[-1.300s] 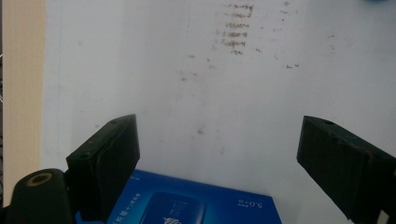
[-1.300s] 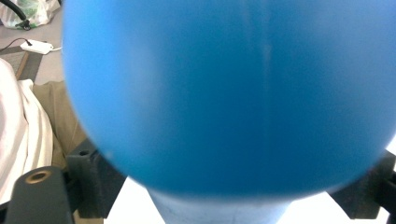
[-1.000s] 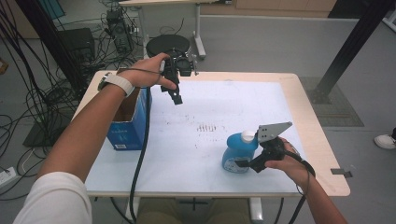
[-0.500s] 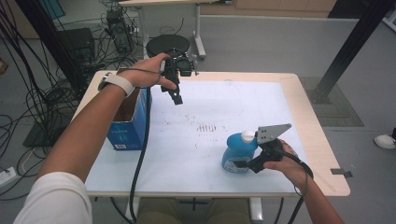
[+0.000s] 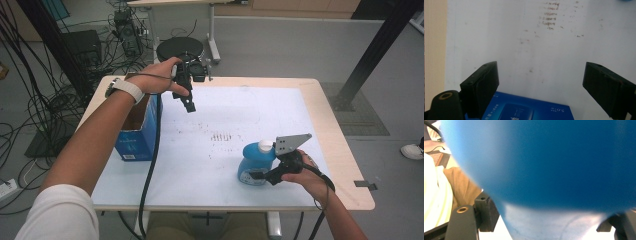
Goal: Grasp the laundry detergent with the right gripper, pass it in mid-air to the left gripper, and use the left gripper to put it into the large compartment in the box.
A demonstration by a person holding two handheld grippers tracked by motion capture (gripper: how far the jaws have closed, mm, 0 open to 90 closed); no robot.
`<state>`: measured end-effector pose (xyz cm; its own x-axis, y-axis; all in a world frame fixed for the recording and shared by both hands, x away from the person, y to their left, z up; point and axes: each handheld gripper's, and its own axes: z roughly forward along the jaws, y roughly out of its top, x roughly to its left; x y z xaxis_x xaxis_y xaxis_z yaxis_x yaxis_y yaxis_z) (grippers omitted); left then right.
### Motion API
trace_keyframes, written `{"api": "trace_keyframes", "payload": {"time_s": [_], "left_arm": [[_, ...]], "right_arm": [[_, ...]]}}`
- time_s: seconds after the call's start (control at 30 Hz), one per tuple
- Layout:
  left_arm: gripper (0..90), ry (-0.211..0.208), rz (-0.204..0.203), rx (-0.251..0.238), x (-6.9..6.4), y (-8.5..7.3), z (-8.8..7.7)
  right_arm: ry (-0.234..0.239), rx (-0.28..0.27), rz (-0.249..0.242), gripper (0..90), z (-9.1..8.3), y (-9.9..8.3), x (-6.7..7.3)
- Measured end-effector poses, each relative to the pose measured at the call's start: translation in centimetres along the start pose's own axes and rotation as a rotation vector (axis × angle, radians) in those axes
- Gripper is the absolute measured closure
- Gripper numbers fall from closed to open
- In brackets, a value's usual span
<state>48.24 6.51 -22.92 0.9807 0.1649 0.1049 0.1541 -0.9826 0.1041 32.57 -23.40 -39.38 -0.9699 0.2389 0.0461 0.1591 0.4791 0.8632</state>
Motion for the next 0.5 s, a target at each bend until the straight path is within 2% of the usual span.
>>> {"api": "trace_keyframes", "payload": {"time_s": [0.5], "left_arm": [[14.0,-0.004,-0.003,0.001,0.00,-0.08,0.15]], "right_arm": [[0.001,-0.008,-0.017,31.4,0.20,-0.10,0.13]]}}
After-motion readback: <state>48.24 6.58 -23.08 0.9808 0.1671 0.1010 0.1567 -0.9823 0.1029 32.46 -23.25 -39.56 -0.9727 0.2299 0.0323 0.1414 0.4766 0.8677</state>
